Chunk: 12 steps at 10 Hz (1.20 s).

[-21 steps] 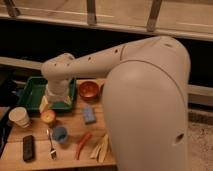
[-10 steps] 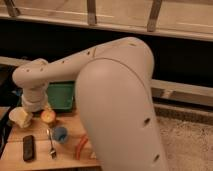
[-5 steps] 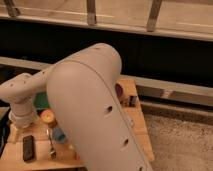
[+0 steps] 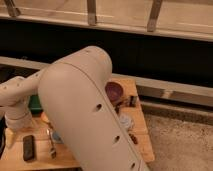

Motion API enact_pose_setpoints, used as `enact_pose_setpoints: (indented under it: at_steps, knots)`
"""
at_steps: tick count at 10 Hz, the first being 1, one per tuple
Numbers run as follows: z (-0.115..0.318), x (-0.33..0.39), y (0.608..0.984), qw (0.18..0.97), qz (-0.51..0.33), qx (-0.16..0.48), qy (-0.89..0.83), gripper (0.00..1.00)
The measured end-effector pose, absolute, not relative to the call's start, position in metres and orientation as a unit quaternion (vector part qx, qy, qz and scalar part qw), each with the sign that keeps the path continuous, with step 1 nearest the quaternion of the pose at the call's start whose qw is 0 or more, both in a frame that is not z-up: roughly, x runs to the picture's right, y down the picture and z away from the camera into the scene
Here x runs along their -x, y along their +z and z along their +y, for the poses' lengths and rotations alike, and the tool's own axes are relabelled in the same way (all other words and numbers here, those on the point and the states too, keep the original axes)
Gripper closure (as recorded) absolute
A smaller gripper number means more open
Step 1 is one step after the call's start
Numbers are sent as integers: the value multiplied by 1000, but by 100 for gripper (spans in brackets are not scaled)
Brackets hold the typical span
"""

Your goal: Wipe tray with eraser

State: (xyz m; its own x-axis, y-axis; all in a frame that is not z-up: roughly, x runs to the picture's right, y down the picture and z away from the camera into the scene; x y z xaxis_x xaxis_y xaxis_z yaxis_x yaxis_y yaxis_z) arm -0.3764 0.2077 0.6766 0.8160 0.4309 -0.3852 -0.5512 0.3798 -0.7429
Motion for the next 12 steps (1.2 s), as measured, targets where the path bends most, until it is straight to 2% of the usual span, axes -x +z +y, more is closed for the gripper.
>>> enact_pose_setpoints:
  at_steps: [5, 10, 12]
  knots:
    - [227, 411, 692, 829, 70, 481, 278, 20]
    - [246, 405, 715, 818, 96, 476, 307, 20]
    - [256, 405, 728, 817, 121, 456, 331, 20]
